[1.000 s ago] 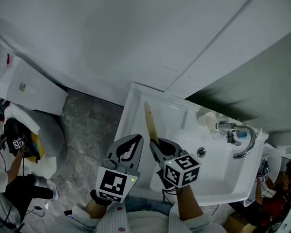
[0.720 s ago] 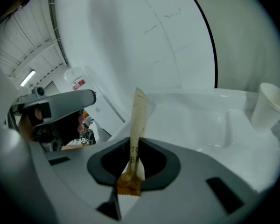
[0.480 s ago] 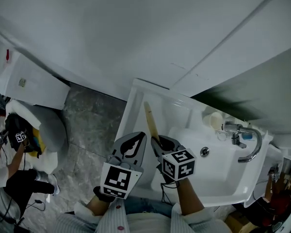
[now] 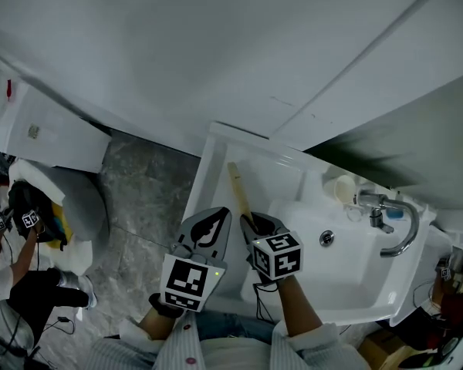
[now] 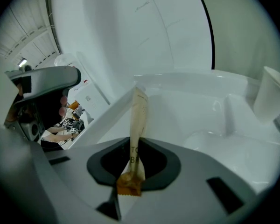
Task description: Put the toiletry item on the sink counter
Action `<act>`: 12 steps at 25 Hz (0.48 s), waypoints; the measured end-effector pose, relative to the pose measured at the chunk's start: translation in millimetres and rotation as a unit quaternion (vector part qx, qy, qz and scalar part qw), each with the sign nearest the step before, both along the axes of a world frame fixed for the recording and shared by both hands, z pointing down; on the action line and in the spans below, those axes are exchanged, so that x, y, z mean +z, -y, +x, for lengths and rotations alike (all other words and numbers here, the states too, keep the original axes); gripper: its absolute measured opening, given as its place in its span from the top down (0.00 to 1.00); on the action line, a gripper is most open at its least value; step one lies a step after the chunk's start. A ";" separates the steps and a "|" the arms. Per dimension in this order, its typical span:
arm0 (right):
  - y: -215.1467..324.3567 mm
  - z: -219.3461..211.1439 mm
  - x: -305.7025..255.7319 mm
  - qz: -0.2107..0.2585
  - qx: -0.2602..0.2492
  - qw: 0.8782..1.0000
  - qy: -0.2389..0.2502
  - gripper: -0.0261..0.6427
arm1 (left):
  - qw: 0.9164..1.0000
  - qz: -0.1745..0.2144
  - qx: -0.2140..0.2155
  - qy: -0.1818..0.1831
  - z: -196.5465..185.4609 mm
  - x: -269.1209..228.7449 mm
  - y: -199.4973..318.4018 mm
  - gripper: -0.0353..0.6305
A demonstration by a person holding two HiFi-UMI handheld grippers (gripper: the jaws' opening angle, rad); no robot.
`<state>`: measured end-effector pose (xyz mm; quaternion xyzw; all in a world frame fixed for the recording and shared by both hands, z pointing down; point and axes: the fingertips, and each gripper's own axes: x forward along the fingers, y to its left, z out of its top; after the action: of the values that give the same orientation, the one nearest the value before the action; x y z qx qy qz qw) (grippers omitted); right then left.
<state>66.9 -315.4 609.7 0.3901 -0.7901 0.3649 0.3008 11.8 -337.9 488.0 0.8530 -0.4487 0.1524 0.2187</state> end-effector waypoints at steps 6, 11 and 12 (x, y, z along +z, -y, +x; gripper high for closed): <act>-3.6 -0.1 8.7 -0.010 0.002 1.000 0.001 0.85 | 1.000 0.001 -0.012 0.005 -8.6 1.1 1.2 0.92; -5.4 -3.5 9.0 -0.013 0.000 1.000 0.006 0.83 | 1.000 0.001 -0.010 0.005 -8.6 0.8 -2.0 0.92; -5.7 -4.1 8.6 -0.014 -0.001 1.000 0.009 0.83 | 1.000 0.001 -0.009 0.005 -7.7 0.3 -2.6 0.92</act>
<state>62.8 -309.8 618.3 0.3820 -0.7879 0.3789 0.2996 4.1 -335.3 488.4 0.8485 -0.4572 0.1545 0.2170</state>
